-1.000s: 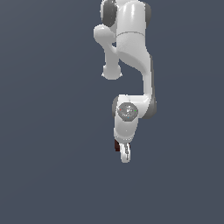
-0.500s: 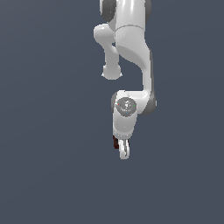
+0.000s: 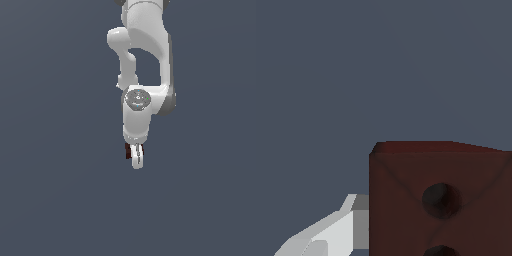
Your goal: Pick up the object and move it to a goal position.
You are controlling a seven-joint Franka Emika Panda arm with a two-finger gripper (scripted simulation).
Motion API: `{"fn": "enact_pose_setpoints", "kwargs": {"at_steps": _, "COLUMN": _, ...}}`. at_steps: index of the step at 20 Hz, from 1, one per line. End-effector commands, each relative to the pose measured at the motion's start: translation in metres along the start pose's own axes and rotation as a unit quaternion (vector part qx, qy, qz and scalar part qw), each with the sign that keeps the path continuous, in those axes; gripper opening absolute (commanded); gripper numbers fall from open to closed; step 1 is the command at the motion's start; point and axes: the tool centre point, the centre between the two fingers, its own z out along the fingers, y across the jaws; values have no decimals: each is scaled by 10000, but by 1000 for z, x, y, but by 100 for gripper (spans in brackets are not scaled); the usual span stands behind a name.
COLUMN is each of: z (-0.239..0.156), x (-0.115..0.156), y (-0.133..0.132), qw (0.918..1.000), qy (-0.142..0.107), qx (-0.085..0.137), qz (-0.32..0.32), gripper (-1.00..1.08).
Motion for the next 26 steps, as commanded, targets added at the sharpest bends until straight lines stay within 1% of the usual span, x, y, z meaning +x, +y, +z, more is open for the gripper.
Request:
{"fn": "enact_pose_setpoints", "kwargs": {"at_steps": 1, "z": -21, "x": 6, "y": 11, "qw": 10000, "qy": -7, "qx": 15, "qz": 2, "gripper": -100}}
{"fn": "enact_pose_setpoints", "kwargs": {"at_steps": 13, "z": -119, "x": 36, "y": 67, "qw": 10000, "qy": -16, "qx": 13, "qz": 3, "gripper": -100}}
{"fn": "enact_pose_setpoints", "kwargs": {"at_steps": 26, "z": -234, "x": 72, "y": 128, "qw": 10000, "qy": 5, "qx": 14, "qz": 10, "gripper": -100}}
